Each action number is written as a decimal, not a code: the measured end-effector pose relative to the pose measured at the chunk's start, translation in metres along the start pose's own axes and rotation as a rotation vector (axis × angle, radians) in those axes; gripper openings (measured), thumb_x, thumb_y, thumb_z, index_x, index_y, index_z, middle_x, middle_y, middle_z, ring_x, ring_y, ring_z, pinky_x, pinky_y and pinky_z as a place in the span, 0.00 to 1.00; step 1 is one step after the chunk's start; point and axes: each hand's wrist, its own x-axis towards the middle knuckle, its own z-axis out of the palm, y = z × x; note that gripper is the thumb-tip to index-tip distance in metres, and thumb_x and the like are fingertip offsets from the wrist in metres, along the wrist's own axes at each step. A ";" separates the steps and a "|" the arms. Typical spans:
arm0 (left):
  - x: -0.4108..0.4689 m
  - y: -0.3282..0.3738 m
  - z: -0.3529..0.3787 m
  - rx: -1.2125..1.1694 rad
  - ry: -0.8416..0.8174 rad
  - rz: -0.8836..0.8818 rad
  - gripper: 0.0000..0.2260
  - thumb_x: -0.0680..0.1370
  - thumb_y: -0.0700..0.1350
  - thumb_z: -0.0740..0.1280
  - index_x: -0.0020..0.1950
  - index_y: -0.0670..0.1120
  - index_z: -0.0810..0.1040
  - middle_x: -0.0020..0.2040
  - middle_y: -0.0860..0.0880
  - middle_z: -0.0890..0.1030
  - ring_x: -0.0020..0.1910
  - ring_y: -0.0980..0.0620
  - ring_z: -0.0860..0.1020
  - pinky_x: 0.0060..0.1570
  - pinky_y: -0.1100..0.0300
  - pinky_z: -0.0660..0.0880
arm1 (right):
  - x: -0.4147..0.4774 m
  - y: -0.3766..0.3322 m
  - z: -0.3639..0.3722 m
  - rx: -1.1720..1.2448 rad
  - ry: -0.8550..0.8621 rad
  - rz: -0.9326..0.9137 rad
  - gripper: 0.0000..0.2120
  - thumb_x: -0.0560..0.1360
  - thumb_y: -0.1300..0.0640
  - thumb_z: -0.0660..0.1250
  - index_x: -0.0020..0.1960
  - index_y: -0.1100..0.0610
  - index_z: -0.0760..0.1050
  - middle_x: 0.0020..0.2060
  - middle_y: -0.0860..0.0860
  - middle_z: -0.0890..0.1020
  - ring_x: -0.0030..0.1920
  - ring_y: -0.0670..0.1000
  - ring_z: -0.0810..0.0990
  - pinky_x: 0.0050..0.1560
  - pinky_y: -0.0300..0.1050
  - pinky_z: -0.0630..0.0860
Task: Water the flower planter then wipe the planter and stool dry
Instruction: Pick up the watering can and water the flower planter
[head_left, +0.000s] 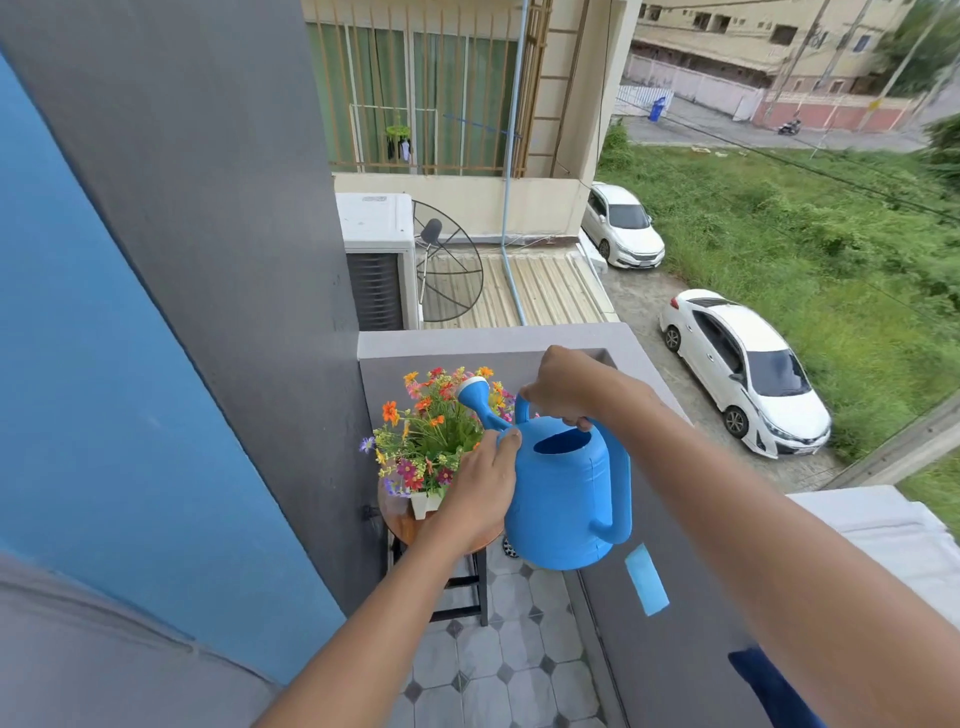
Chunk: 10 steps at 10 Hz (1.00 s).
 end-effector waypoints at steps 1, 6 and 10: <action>-0.010 -0.006 -0.011 0.027 0.052 -0.011 0.19 0.82 0.60 0.49 0.46 0.47 0.70 0.40 0.48 0.73 0.40 0.48 0.74 0.37 0.52 0.64 | -0.003 -0.014 0.005 0.005 -0.017 -0.064 0.14 0.79 0.56 0.64 0.36 0.59 0.68 0.28 0.55 0.77 0.23 0.52 0.74 0.26 0.40 0.71; -0.067 -0.022 -0.013 0.339 0.038 0.039 0.22 0.79 0.43 0.46 0.71 0.40 0.64 0.54 0.34 0.70 0.45 0.33 0.75 0.45 0.46 0.74 | -0.043 -0.022 0.022 -0.094 -0.149 -0.198 0.13 0.81 0.52 0.63 0.44 0.60 0.75 0.34 0.60 0.82 0.25 0.55 0.75 0.28 0.41 0.72; -0.076 -0.012 0.026 0.504 -0.124 0.158 0.19 0.83 0.43 0.47 0.74 0.41 0.62 0.58 0.36 0.67 0.54 0.36 0.71 0.55 0.46 0.70 | -0.061 0.024 0.021 -0.094 -0.118 -0.068 0.18 0.80 0.49 0.63 0.40 0.63 0.74 0.32 0.61 0.82 0.18 0.55 0.72 0.26 0.41 0.72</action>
